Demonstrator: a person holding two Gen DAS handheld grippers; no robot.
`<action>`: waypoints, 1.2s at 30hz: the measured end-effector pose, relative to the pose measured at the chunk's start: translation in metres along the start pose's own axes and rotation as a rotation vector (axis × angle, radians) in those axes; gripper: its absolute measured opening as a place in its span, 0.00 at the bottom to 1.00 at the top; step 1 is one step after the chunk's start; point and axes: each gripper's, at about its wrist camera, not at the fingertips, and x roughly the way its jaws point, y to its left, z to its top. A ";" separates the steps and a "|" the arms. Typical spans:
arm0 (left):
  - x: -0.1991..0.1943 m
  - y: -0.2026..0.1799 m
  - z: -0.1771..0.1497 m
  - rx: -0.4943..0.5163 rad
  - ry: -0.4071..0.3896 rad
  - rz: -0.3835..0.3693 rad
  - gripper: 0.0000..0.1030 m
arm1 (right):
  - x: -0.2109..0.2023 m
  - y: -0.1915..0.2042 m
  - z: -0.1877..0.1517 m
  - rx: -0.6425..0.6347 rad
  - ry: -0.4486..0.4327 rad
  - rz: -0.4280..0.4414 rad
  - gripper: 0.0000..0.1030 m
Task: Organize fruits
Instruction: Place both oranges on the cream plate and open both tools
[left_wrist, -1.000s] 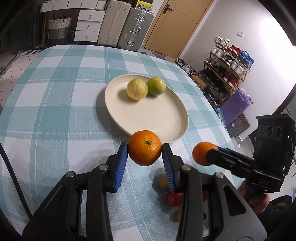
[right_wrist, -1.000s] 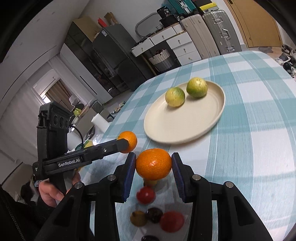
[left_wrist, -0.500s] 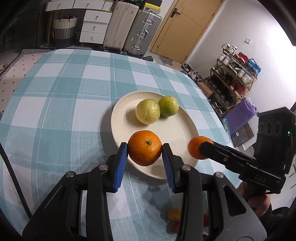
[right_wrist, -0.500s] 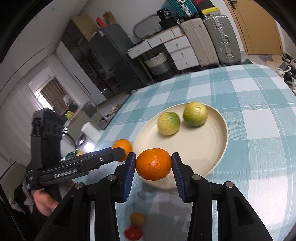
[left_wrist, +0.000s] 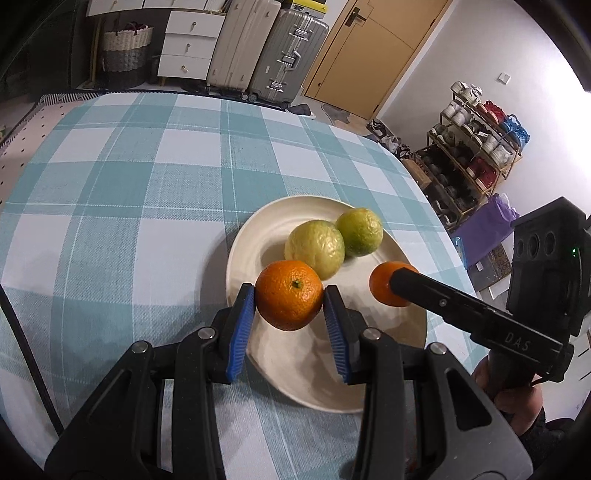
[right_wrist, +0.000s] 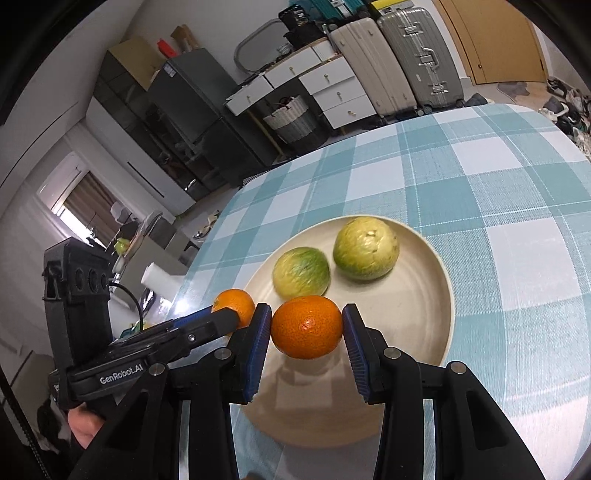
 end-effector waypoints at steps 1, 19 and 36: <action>0.002 0.000 0.001 -0.001 0.002 -0.002 0.34 | 0.001 -0.001 0.001 0.000 -0.001 -0.006 0.39; 0.023 0.011 0.018 -0.023 0.019 -0.005 0.34 | 0.025 -0.003 0.007 -0.007 0.015 -0.061 0.40; -0.007 -0.002 0.008 -0.017 -0.016 0.028 0.42 | -0.018 0.011 0.001 -0.084 -0.109 -0.072 0.79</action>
